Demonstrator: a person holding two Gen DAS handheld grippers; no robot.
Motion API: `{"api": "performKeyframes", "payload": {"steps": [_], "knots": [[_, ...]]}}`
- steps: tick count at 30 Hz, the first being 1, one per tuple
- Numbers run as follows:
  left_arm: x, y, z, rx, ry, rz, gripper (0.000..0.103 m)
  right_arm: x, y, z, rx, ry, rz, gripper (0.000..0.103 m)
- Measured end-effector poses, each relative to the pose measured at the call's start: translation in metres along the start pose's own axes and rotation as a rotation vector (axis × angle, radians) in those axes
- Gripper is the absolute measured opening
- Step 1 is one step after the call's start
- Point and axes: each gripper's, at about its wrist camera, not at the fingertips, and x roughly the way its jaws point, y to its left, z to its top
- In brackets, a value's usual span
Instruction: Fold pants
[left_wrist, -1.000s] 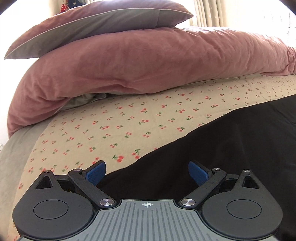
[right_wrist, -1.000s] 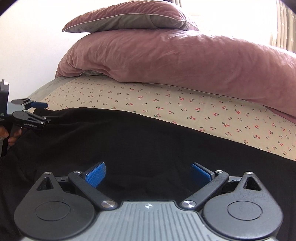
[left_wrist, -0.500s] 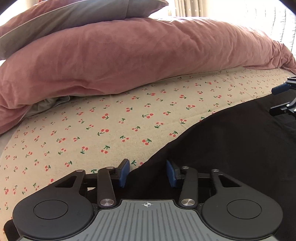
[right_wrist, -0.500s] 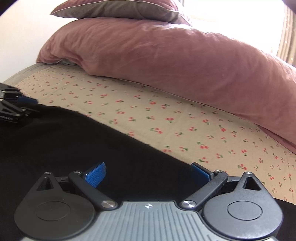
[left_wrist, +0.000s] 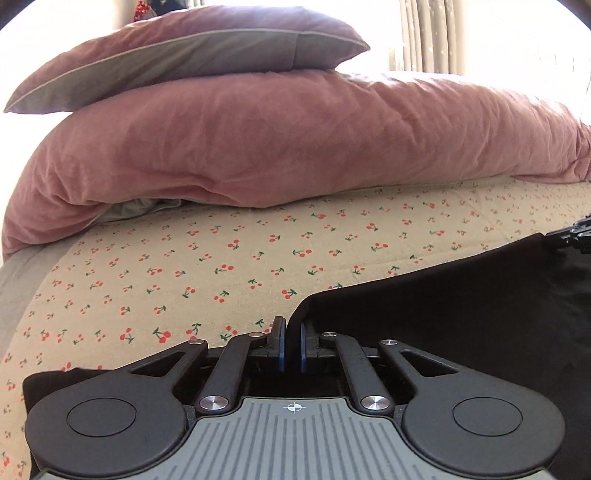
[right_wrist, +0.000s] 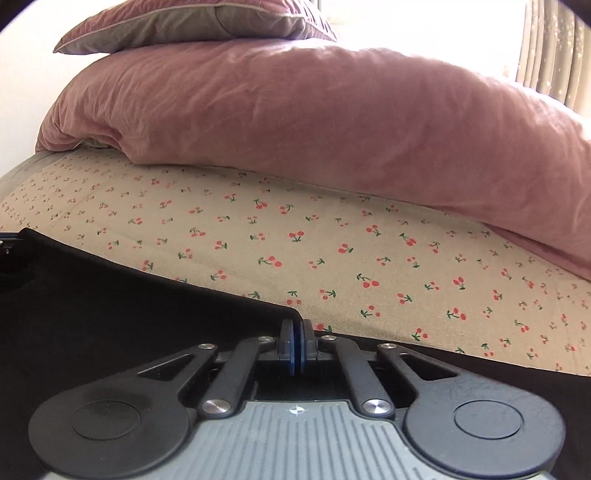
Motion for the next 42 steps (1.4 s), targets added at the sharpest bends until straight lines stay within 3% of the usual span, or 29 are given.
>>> {"api": "performKeyframes", "payload": {"steps": [7,10,14,22,26,30,32,33,34,35,36,42], "knots": [[-0.100,0.003,-0.021,-0.083,-0.061,-0.030,0.005,-0.116,0.018,-0.025,0.009,-0.093,0.066,0.000],[-0.147,0.002,-0.045,-0.105,-0.069,-0.050,0.005,-0.166,0.035,-0.051,-0.010,-0.099,0.097,0.000],[-0.195,0.000,-0.092,-0.150,-0.020,-0.091,0.005,-0.210,0.055,-0.090,-0.020,-0.056,0.144,0.000],[-0.221,0.001,-0.173,-0.200,0.133,-0.143,0.006,-0.228,0.090,-0.159,-0.050,0.074,0.200,0.000],[-0.225,0.003,-0.191,-0.204,0.189,-0.189,0.011,-0.221,0.094,-0.187,-0.038,0.138,0.206,0.000],[-0.233,0.001,-0.197,-0.158,0.181,-0.205,0.016,-0.205,0.093,-0.205,0.008,0.203,0.221,0.003],[-0.240,0.004,-0.196,-0.154,0.170,-0.216,0.022,-0.208,0.094,-0.204,0.018,0.190,0.234,0.011],[-0.246,0.008,-0.196,-0.161,0.159,-0.211,0.033,-0.210,0.093,-0.202,0.037,0.187,0.240,0.018],[-0.251,0.013,-0.196,-0.171,0.143,-0.194,0.042,-0.215,0.091,-0.199,0.065,0.171,0.242,0.037],[-0.257,0.020,-0.196,-0.185,0.121,-0.168,0.061,-0.218,0.089,-0.196,0.078,0.149,0.244,0.051],[-0.262,0.027,-0.196,-0.202,0.094,-0.139,0.069,-0.221,0.089,-0.195,0.085,0.125,0.238,0.051],[-0.269,0.089,-0.205,-0.465,0.052,-0.004,0.072,-0.217,0.083,-0.188,0.137,0.082,0.144,0.059]]}}
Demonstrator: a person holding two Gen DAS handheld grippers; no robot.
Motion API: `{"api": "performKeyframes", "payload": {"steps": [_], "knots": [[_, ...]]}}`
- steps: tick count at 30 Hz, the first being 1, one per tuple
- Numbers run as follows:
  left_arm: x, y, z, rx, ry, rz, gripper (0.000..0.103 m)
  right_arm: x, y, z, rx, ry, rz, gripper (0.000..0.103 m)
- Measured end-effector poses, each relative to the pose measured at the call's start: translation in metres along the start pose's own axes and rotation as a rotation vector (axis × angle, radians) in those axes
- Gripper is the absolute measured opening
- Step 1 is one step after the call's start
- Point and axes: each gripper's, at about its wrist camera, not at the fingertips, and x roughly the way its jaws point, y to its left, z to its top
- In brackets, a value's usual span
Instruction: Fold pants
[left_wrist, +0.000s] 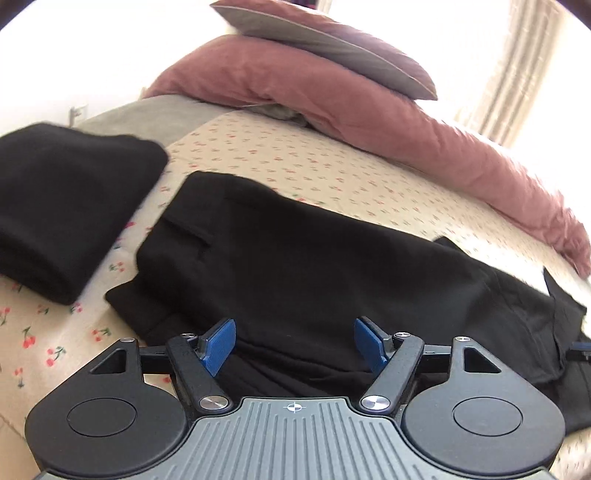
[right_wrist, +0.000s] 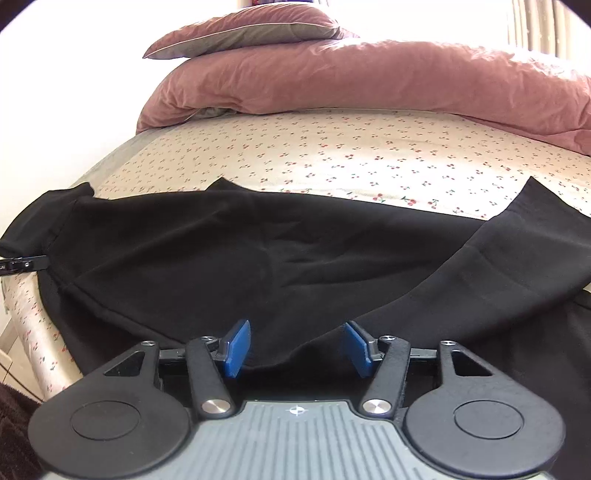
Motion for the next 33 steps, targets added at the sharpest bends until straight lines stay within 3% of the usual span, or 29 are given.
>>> {"api": "performKeyframes", "payload": {"steps": [5,10,13,15,16,19,23,28,33], "knots": [[0.005,0.024,0.004,-0.099,-0.041,0.079,0.071,0.016,-0.013,0.000,0.034,0.013,-0.118,0.060],[0.016,0.029,0.006,-0.118,-0.101,0.121,0.064,0.029,-0.021,0.002,0.067,0.002,-0.168,0.060],[0.023,0.034,0.009,-0.154,-0.101,0.145,0.055,0.034,-0.025,0.002,0.081,-0.014,-0.197,0.060],[0.026,0.039,0.010,-0.185,-0.103,0.169,0.044,0.037,-0.026,0.001,0.085,-0.021,-0.212,0.059],[0.026,0.042,0.011,-0.203,-0.105,0.179,0.040,0.038,-0.025,0.001,0.073,-0.022,-0.234,0.050],[0.029,0.049,0.013,-0.247,-0.114,0.189,0.029,0.038,-0.025,0.001,0.024,-0.021,-0.283,0.001],[0.025,0.047,0.012,-0.231,-0.148,0.196,0.015,0.024,-0.034,0.003,0.060,-0.031,-0.276,0.000],[-0.006,0.039,0.014,-0.218,-0.191,0.177,0.014,-0.020,-0.036,0.002,0.060,-0.085,-0.290,0.000],[-0.015,0.044,0.009,-0.238,-0.130,0.168,0.014,-0.056,-0.036,-0.010,0.039,-0.116,-0.297,0.000]]}}
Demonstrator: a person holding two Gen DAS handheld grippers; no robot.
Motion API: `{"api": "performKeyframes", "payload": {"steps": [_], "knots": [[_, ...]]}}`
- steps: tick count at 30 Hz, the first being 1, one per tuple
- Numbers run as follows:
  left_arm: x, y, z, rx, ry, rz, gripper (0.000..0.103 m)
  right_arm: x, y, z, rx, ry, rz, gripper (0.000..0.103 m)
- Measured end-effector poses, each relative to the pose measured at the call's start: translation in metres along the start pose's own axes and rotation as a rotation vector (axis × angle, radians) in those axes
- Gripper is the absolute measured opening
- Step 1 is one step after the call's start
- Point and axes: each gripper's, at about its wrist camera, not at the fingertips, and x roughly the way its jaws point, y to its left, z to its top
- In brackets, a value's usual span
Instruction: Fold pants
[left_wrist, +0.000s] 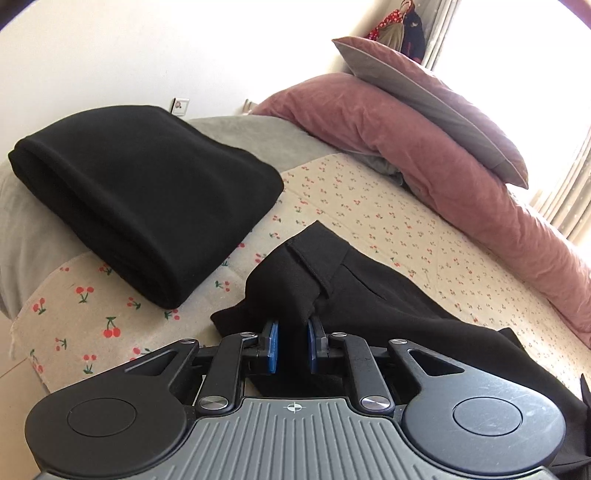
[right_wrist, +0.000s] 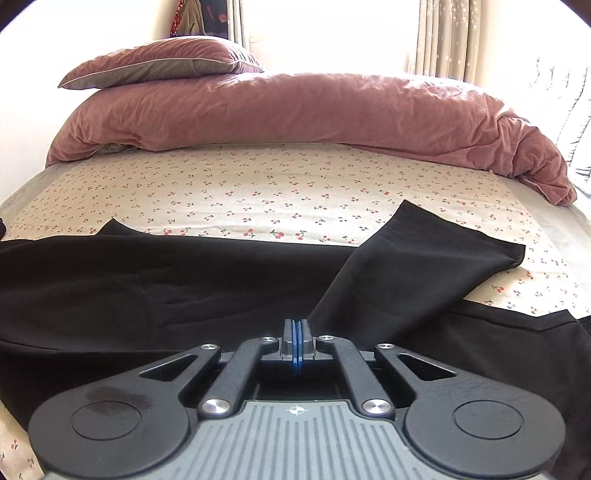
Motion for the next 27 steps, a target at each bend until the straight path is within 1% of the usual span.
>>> {"api": "performKeyframes", "payload": {"steps": [6,8,11,12,13,14,15,16,17,18,19,20,21,22,23,24,27], "knots": [[0.007,0.008,0.001,-0.017,0.033,0.023,0.014,-0.017,0.002,-0.018,-0.030,0.034,0.033,0.000],[0.007,0.008,0.002,-0.008,0.050,0.051,0.014,-0.023,0.004,-0.021,-0.041,0.039,0.039,0.000],[0.017,0.006,-0.001,0.026,0.129,0.117,0.014,-0.024,0.002,-0.029,-0.053,0.075,0.025,0.000],[0.021,0.007,-0.004,0.028,0.162,0.129,0.014,-0.021,-0.001,-0.032,-0.051,0.096,0.019,0.000],[0.024,0.008,-0.005,0.029,0.176,0.134,0.014,-0.017,-0.004,-0.036,-0.040,0.121,0.015,0.000],[0.024,0.007,-0.006,0.036,0.177,0.140,0.016,-0.010,-0.008,-0.040,-0.023,0.155,0.011,0.000],[0.023,0.006,-0.007,0.045,0.170,0.151,0.019,-0.004,-0.011,-0.043,-0.014,0.179,0.012,0.000],[0.021,0.004,-0.007,0.049,0.156,0.159,0.020,0.002,-0.014,-0.046,0.002,0.198,0.014,0.000],[0.018,0.003,-0.006,0.051,0.142,0.167,0.026,0.006,-0.016,-0.047,0.013,0.211,0.015,0.001],[0.015,0.000,-0.006,0.060,0.129,0.184,0.036,0.007,-0.018,-0.046,0.020,0.218,0.018,0.003],[0.010,-0.004,-0.005,0.071,0.106,0.206,0.042,0.007,-0.019,-0.045,0.037,0.209,0.020,0.008],[0.006,-0.009,-0.005,0.086,0.081,0.226,0.051,0.006,-0.020,-0.043,0.046,0.200,0.019,0.019],[0.001,-0.015,-0.004,0.108,0.050,0.240,0.056,0.005,-0.020,-0.040,0.052,0.188,0.015,0.028],[-0.004,-0.021,-0.004,0.125,0.025,0.243,0.061,0.003,-0.020,-0.037,0.057,0.161,0.015,0.044],[-0.008,-0.027,-0.003,0.137,0.003,0.235,0.064,0.002,-0.020,-0.033,0.056,0.143,0.014,0.047],[-0.012,-0.034,-0.003,0.150,-0.017,0.215,0.068,0.002,-0.020,-0.029,0.054,0.133,0.010,0.047],[-0.016,-0.062,-0.007,0.214,-0.027,0.121,0.072,0.006,-0.023,-0.017,0.074,0.098,-0.005,0.050]]}}
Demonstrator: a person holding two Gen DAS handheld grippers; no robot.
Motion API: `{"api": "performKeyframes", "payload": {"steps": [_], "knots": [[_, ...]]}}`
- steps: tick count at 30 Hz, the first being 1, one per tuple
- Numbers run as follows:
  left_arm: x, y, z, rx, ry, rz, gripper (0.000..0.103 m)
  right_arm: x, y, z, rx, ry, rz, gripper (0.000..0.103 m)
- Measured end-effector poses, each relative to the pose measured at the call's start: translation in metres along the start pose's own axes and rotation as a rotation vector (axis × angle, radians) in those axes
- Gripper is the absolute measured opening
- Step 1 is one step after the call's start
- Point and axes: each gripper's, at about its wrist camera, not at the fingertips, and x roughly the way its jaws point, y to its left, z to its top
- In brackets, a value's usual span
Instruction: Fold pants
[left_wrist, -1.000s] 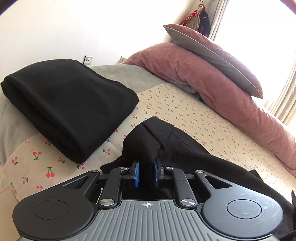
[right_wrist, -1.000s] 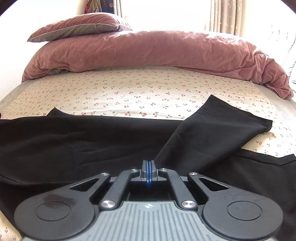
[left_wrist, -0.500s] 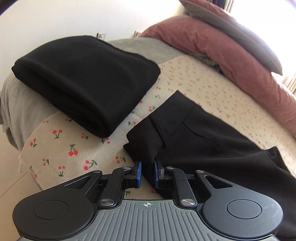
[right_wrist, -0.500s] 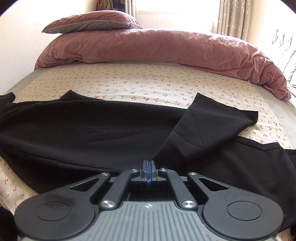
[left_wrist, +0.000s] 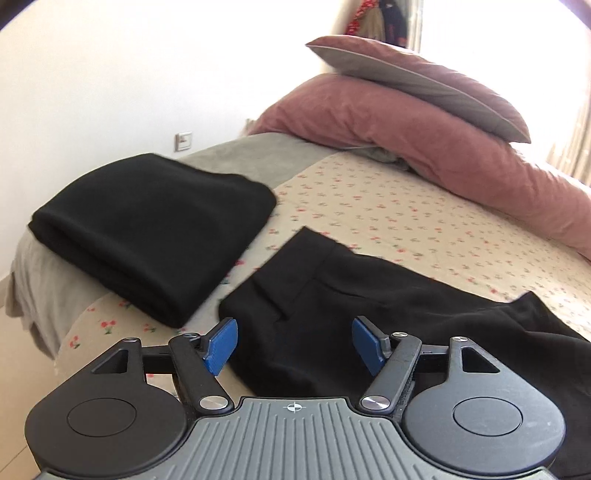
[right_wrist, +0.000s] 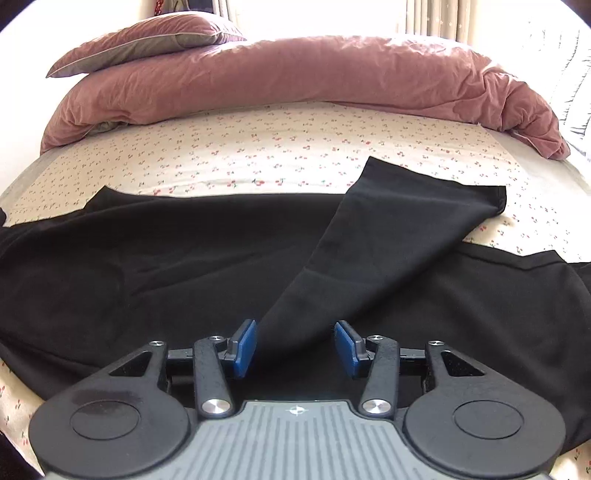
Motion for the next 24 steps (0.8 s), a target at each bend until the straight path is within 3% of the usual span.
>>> {"api": "performKeyframes", "payload": {"steps": [4,10,15,18,19,24], "knots": [[-0.004,-0.047,-0.005,0.089,0.014,-0.183,0.079,0.013,-0.003,0.016,0.013,-0.035,-0.026,0.064],[0.006,-0.131,-0.030,0.236,0.090,-0.413,0.082,0.052,-0.005,0.037,0.047,-0.070,-0.070,0.063],[0.001,-0.195,-0.067,0.417,0.098,-0.589,0.082,0.100,-0.008,0.047,0.065,-0.033,-0.130,0.057],[-0.002,-0.223,-0.089,0.524,0.119,-0.695,0.082,0.111,-0.010,0.048,0.021,-0.071,-0.173,0.034],[-0.003,-0.231,-0.096,0.559,0.124,-0.726,0.082,0.110,-0.011,0.050,0.001,-0.072,-0.194,0.005],[-0.014,-0.255,-0.124,0.710,0.140,-0.843,0.082,0.084,-0.036,0.050,0.075,-0.079,-0.201,0.002]]}}
